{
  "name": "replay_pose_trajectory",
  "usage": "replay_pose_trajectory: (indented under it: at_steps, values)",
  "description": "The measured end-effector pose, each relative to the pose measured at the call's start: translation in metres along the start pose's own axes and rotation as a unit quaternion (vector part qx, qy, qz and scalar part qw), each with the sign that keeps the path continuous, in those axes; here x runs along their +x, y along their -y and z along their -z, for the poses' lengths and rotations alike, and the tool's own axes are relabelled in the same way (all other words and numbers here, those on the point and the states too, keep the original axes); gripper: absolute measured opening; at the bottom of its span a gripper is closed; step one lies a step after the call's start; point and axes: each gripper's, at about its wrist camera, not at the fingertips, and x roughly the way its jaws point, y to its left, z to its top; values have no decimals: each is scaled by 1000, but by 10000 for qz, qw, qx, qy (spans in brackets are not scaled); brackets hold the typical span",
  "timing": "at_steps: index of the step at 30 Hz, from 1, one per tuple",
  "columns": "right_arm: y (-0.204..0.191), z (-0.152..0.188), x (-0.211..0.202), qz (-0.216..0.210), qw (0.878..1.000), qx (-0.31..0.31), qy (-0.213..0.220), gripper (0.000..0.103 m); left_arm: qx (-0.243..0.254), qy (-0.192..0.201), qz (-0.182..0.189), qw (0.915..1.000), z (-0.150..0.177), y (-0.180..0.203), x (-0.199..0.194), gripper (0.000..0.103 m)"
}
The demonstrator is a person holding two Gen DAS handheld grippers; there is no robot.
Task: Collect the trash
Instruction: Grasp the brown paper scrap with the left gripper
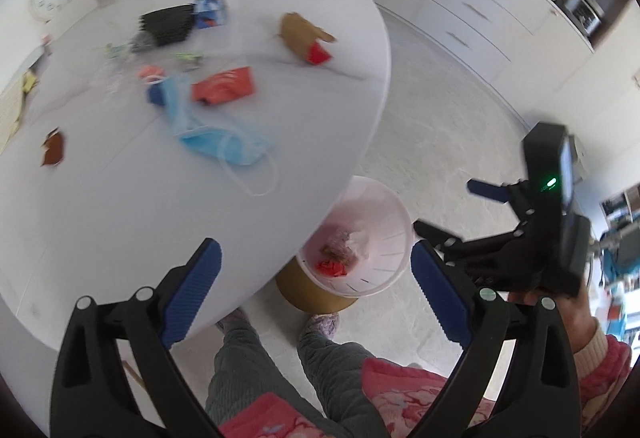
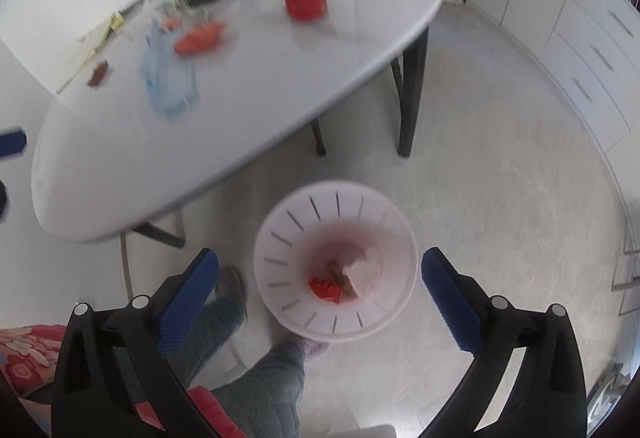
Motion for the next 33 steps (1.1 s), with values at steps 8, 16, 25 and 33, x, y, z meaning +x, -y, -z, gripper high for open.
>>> replay_pose_trajectory:
  at_steps: [8,16,25,33]
  values:
    - [-51,-64,-27,82,9971,-450,615,101,-408,141,-162,9989,-13,-55,-19,92]
    - [-122,-125,-14,-16,9955,-341,889,101,-865,594,-383,9937,-42,-172,-35,95]
    - [-201,-182,29,165,9949,173,985,101,-1225,547,-891,9869,-78,-334,8,95]
    - [-241,-206,54,348,9959,298,781,101,-1348,116,-909,9866,-100,-408,71,80]
